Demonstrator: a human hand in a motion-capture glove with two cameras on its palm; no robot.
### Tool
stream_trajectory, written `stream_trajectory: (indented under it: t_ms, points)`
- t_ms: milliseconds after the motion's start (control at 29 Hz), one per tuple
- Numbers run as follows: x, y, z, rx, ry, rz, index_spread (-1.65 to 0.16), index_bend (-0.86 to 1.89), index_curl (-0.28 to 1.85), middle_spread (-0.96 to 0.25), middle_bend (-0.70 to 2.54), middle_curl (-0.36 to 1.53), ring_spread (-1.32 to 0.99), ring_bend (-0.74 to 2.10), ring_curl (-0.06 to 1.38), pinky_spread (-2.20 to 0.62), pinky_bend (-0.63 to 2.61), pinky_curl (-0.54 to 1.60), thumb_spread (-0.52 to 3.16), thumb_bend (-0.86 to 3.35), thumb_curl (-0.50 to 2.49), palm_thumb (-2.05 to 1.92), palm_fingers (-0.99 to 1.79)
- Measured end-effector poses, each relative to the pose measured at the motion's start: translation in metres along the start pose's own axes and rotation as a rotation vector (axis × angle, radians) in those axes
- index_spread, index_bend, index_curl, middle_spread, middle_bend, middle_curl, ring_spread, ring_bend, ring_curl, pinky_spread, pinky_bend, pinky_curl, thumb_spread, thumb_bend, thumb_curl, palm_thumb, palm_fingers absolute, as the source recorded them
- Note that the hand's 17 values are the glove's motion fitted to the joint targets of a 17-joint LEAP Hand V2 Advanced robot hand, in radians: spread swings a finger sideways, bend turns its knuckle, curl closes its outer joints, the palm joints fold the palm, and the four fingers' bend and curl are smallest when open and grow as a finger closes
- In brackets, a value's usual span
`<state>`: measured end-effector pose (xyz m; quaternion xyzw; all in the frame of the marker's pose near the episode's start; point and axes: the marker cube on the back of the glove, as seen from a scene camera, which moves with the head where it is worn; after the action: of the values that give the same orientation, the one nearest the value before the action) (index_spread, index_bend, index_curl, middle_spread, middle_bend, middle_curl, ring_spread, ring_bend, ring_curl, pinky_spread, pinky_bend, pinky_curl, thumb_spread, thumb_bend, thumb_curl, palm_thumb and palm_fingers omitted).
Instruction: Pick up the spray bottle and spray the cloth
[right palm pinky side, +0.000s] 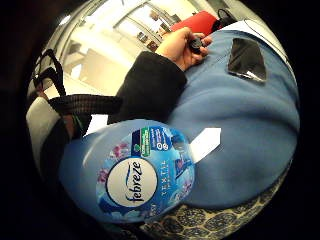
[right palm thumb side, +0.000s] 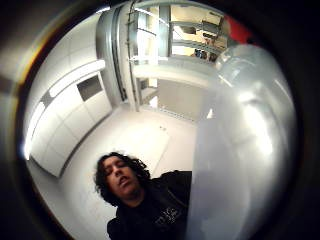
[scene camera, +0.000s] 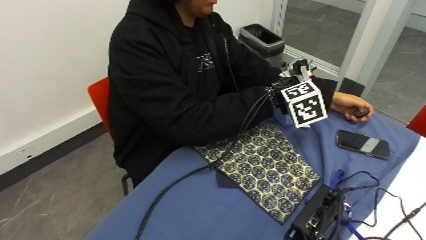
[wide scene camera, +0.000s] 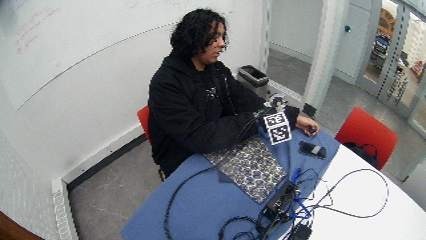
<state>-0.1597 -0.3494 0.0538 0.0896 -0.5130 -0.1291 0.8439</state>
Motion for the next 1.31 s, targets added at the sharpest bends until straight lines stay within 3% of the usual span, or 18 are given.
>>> stream_trajectory:
  t_ms: [518, 759, 967, 1312]
  points:
    - [0.012, 0.003, -0.004, 0.096, -0.068, -0.067, -0.21, 0.14, 0.54, -0.16, 0.75, 0.58, -0.18, 0.85, 0.50, -0.29, 0.63, 0.44, 1.11, -0.01, 0.48, 0.96, 1.34]
    - [0.015, 0.015, -0.004, -0.030, -0.091, 0.061, -0.22, 0.17, 0.53, -0.16, 0.72, 0.57, -0.17, 0.83, 0.49, -0.26, 0.57, 0.42, 1.06, -0.03, 0.49, 0.95, 1.21]
    - [0.005, 0.037, -0.026, -0.126, 0.104, 0.122, -0.23, 0.05, 0.50, -0.09, 0.68, 0.55, -0.11, 0.68, 0.48, -0.05, 0.40, 0.42, 1.03, -0.06, 0.45, 0.84, 0.66]
    - [-0.006, 0.073, -0.092, -0.230, 0.518, 0.218, -0.26, 0.07, 0.34, -0.01, 0.53, 0.47, -0.05, 0.67, 0.42, 0.14, 0.35, 0.36, 1.00, -0.05, 0.40, 0.73, 0.53]
